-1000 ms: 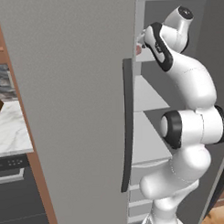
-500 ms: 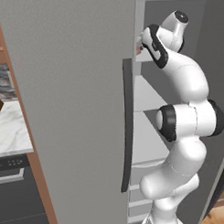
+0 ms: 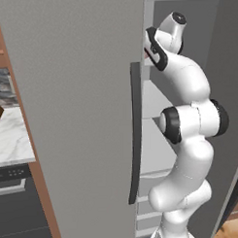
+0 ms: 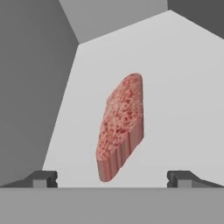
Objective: Take the garlic, chicken drumstick, and steak from the freezer and place them in the bowl on the counter.
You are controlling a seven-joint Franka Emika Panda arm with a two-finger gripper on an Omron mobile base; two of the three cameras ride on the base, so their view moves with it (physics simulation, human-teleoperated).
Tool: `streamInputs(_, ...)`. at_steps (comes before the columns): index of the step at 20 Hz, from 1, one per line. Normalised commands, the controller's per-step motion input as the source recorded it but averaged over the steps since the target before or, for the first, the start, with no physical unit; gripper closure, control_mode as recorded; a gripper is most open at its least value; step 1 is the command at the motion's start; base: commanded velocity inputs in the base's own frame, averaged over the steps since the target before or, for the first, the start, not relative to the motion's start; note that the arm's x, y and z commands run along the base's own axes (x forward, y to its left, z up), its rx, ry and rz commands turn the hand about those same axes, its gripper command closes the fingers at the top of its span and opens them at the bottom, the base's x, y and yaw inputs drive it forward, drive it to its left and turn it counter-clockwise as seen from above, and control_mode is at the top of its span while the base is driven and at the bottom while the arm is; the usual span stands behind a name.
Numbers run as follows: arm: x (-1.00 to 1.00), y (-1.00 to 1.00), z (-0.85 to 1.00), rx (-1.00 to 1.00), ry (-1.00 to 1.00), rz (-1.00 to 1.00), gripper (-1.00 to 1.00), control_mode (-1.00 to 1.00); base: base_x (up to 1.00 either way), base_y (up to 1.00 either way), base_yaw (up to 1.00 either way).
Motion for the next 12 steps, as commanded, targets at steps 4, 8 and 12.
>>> streamInputs(4, 0.03, 0.01, -0.21, -0.10, 0.00, 0.00, -1.00, -1.00, 0.00, 0.00, 0.00)
streamInputs(8, 0.08, 0.00, -0.10, -0.10, 0.00, 0.00, -1.00, -1.00, 0.00, 0.00, 0.00)
streamInputs(12, 0.13, 0.00, -0.03, -0.07, 0.00, 0.00, -1.00, -1.00, 0.00, 0.00, 0.00)
